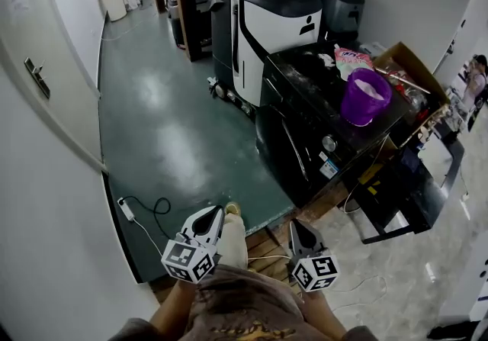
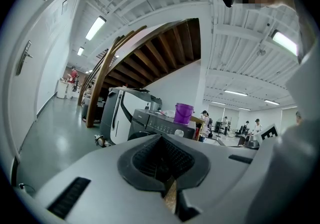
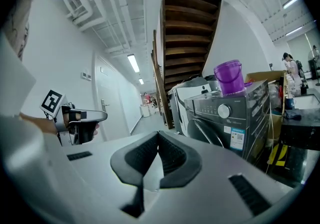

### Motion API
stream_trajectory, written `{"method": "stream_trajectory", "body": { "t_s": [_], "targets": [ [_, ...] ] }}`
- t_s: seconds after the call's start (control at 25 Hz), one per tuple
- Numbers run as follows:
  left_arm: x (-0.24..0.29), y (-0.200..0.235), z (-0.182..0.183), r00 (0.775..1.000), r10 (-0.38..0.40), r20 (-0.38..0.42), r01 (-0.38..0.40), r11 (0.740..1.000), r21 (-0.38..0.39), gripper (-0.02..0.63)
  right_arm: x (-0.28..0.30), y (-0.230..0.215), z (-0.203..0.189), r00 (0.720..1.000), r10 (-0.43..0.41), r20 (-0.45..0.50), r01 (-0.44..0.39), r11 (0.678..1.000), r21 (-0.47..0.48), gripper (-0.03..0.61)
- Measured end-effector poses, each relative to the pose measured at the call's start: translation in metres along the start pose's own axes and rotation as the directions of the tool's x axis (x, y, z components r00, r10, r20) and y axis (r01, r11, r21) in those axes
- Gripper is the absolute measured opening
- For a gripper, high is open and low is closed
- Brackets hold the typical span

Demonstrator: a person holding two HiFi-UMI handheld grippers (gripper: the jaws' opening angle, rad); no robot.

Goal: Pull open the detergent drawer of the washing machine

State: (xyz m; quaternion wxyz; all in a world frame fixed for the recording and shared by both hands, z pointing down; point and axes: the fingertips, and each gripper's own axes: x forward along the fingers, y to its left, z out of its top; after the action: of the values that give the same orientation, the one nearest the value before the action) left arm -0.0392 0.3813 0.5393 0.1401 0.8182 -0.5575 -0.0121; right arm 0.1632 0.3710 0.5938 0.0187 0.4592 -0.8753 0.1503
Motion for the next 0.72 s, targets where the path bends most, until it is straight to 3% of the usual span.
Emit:
{"method": "stream_trajectory", "body": {
  "t_s": [0.72],
  "targets": [
    [0.113, 0.055, 0.010, 0.999, -0.034, -0.025, 0.032, 0.998, -0.047, 0.021, 0.104, -0.044, 0.024, 1.000, 0.000, -0.023, 0.000, 1.000, -0.010, 0.003]
  ]
}}
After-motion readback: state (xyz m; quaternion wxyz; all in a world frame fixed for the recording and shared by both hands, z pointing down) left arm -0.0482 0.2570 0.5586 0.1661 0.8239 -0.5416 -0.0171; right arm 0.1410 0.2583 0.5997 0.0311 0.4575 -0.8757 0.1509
